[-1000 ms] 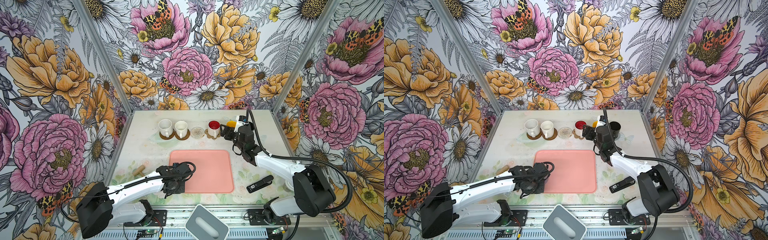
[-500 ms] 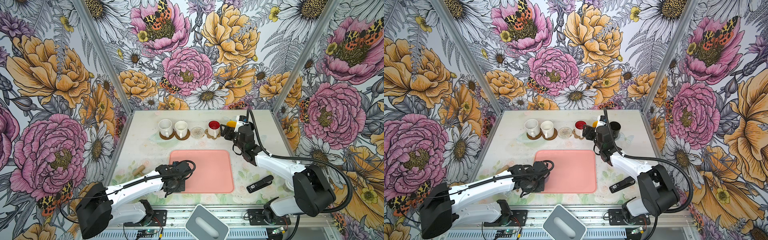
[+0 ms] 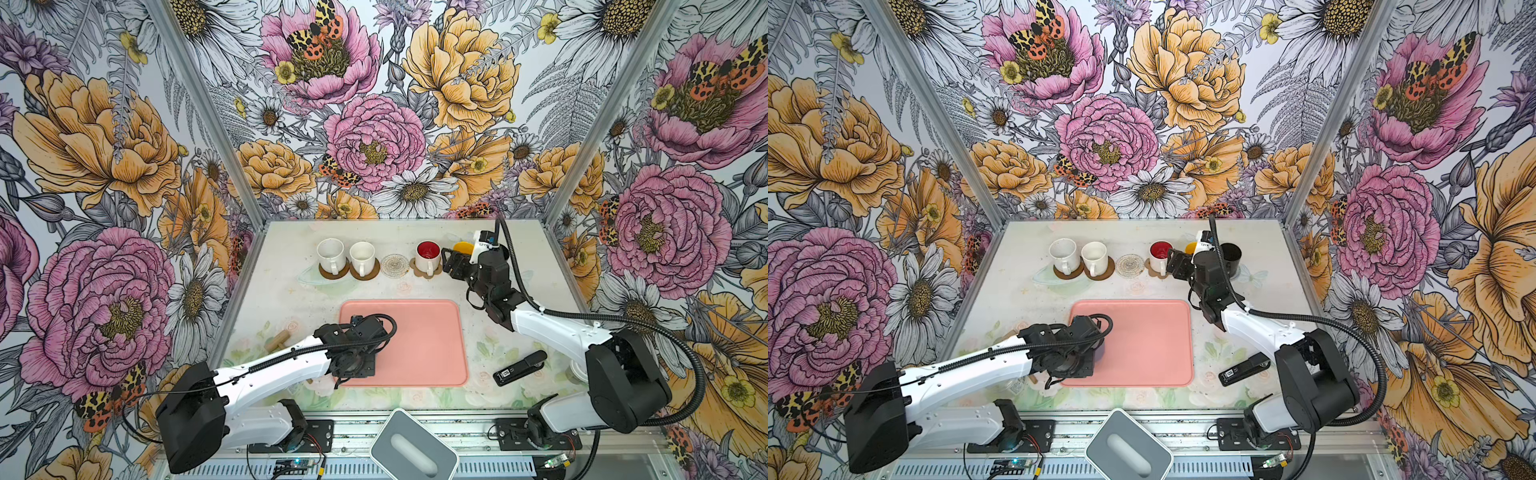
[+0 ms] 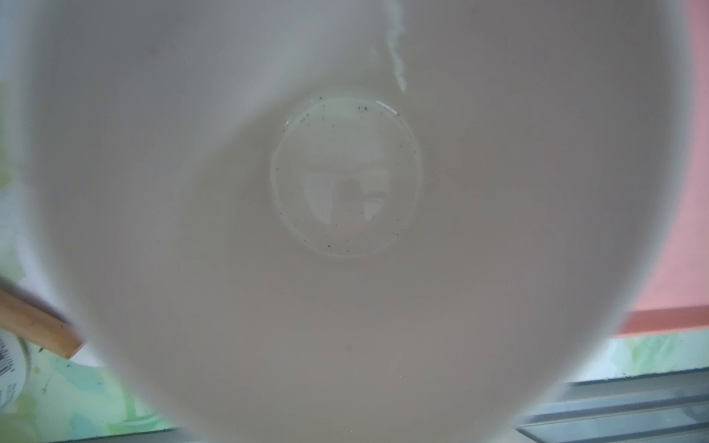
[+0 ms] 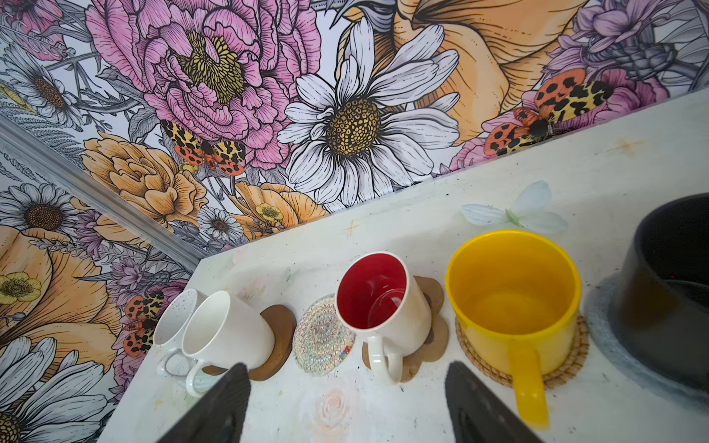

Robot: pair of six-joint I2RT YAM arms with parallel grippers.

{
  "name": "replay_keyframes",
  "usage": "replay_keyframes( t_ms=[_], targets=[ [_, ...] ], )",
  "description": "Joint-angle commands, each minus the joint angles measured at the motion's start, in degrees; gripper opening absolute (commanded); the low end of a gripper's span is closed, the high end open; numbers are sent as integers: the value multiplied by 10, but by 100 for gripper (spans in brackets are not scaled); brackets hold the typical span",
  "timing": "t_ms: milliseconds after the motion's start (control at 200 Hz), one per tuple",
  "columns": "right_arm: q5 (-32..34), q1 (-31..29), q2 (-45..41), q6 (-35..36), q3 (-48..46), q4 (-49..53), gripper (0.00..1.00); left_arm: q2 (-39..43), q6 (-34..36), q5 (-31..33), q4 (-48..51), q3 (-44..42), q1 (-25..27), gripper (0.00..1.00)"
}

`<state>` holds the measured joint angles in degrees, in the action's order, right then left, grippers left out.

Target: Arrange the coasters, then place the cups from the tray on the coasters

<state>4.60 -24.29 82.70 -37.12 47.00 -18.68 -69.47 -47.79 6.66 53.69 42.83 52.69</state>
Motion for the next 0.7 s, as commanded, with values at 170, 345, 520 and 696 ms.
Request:
replay_keyframes(
  t_ms=[170, 345, 520, 696],
  targets=[
    [-10, 5, 7, -8, 9, -6, 82, -28, 1, 23, -16, 6, -2, 0],
    [-12, 6, 9, -9, 9, -6, 81, -40, -7, 29, -29, 0, 3, 0],
    [-13, 7, 10, -8, 10, -6, 82, -45, -13, 30, -44, -6, 11, 10],
    [-18, 8, 13, -11, 11, -6, 81, -59, -13, 28, -46, -8, 16, 15]
  ],
)
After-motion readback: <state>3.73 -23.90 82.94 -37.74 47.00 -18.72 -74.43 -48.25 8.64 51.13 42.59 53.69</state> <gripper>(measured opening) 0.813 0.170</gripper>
